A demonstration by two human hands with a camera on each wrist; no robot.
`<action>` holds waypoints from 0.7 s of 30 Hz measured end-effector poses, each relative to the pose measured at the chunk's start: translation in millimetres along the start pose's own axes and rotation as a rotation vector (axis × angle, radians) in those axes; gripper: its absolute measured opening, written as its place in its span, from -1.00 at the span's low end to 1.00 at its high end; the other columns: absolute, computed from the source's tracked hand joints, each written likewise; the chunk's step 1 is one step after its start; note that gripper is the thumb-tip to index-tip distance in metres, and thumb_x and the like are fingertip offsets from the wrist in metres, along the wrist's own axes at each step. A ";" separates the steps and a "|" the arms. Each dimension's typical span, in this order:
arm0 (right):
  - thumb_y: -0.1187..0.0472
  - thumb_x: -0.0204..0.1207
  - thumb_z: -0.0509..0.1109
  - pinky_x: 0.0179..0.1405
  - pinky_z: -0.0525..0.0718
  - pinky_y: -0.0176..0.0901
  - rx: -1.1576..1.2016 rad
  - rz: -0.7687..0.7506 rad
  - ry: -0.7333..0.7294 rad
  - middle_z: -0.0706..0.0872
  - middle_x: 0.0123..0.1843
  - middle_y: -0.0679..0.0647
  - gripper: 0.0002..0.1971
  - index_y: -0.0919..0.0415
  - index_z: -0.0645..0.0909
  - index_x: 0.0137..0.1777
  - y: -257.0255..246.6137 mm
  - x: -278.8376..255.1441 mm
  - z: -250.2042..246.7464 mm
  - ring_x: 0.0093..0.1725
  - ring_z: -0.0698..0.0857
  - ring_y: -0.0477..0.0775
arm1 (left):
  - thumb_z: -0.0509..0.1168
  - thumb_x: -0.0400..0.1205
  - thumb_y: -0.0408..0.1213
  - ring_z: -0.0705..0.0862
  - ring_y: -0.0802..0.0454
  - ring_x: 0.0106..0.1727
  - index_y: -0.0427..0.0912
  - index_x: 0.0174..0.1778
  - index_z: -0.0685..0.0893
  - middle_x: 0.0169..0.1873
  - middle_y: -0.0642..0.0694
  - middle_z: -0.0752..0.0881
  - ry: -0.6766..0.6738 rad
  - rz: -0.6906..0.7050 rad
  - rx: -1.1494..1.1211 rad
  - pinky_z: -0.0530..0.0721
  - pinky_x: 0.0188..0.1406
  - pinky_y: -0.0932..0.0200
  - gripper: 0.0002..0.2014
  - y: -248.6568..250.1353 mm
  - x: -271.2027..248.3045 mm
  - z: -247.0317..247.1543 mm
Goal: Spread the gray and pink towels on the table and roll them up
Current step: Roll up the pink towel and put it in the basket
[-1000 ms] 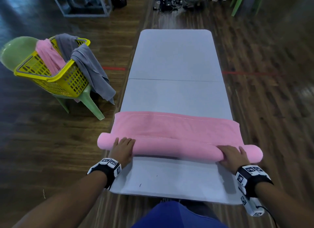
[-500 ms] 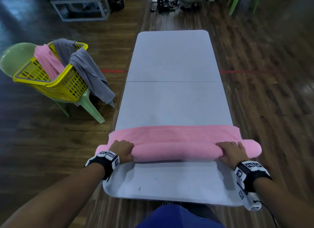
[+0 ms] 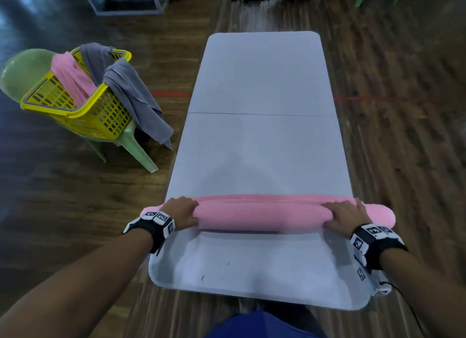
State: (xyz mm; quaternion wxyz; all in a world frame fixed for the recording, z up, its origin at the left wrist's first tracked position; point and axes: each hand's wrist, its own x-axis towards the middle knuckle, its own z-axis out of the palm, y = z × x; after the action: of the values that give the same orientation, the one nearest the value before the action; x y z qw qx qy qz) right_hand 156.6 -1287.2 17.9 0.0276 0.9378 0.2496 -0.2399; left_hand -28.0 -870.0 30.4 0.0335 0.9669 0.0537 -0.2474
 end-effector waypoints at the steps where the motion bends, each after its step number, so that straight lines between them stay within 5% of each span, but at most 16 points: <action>1: -0.15 0.35 0.16 0.56 0.00 0.32 0.016 0.006 0.023 0.54 0.47 -0.08 -0.35 -0.16 0.37 0.51 2.1 7.2 -5.3 0.47 0.42 0.04 | 0.16 0.50 0.04 0.63 -0.18 0.15 -0.13 0.14 0.60 0.09 -0.15 0.69 0.057 -0.019 -0.029 0.56 0.12 -0.03 -0.59 -1.6 4.3 -3.2; 3: -0.22 0.39 0.04 0.56 -0.05 0.37 0.088 0.017 0.073 0.38 0.56 -0.07 -0.30 -0.13 0.21 0.59 6.7 18.5 -9.9 0.55 0.30 0.01 | 0.07 0.57 0.04 0.57 -0.18 0.28 -0.18 0.40 0.49 0.29 -0.20 0.62 0.156 -0.063 -0.074 0.47 0.32 -0.07 -0.46 -2.9 10.9 -3.6; 6: -0.41 0.46 0.13 0.55 -0.10 0.36 0.038 -0.008 -0.028 0.16 0.66 -0.14 -0.20 -0.16 -0.01 0.65 15.6 23.2 -7.5 0.65 0.09 -0.01 | 0.18 0.63 0.03 0.44 -0.15 0.44 -0.20 0.57 0.27 0.49 -0.19 0.45 0.069 -0.049 -0.045 0.30 0.48 -0.09 -0.37 -4.0 14.2 0.4; 9: -0.27 0.48 0.27 0.52 0.09 0.38 -0.032 -0.035 -0.061 0.36 0.58 -0.12 -0.27 -0.21 0.08 0.61 19.8 20.8 -7.7 0.59 0.28 0.05 | 0.17 0.66 -0.10 0.54 -0.19 0.32 -0.19 0.47 0.37 0.37 -0.20 0.56 0.029 -0.053 -0.008 0.43 0.31 -0.02 -0.53 -1.0 16.3 2.5; 13: -0.07 0.48 0.31 0.17 0.56 0.06 0.188 0.052 -0.077 0.64 0.33 0.18 -0.41 0.00 0.30 0.51 -2.5 14.0 -10.6 0.23 0.63 0.26 | 0.12 0.68 -0.13 0.62 -0.25 0.15 -0.24 0.18 0.53 0.17 -0.26 0.66 0.004 -0.211 -0.159 0.54 0.07 -0.01 -0.71 29.7 15.5 -4.1; 21: -0.21 0.49 0.33 0.15 0.57 0.05 0.552 0.294 -0.119 0.59 0.28 0.35 -0.34 0.30 0.38 0.37 -121.0 -14.0 16.3 0.22 0.60 0.38 | 0.22 0.63 0.03 0.66 -0.29 0.04 -0.36 0.08 0.62 0.05 -0.32 0.70 -0.035 -0.304 -0.603 0.46 -0.18 0.08 -0.55 155.3 23.4 0.6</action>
State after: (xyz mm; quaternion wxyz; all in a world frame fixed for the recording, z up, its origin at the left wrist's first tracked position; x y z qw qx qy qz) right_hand 80.5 -1190.7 18.2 -0.1788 0.9202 0.0348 -0.3466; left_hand 10.8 -1022.0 24.5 0.2818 0.8900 0.2673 -0.2389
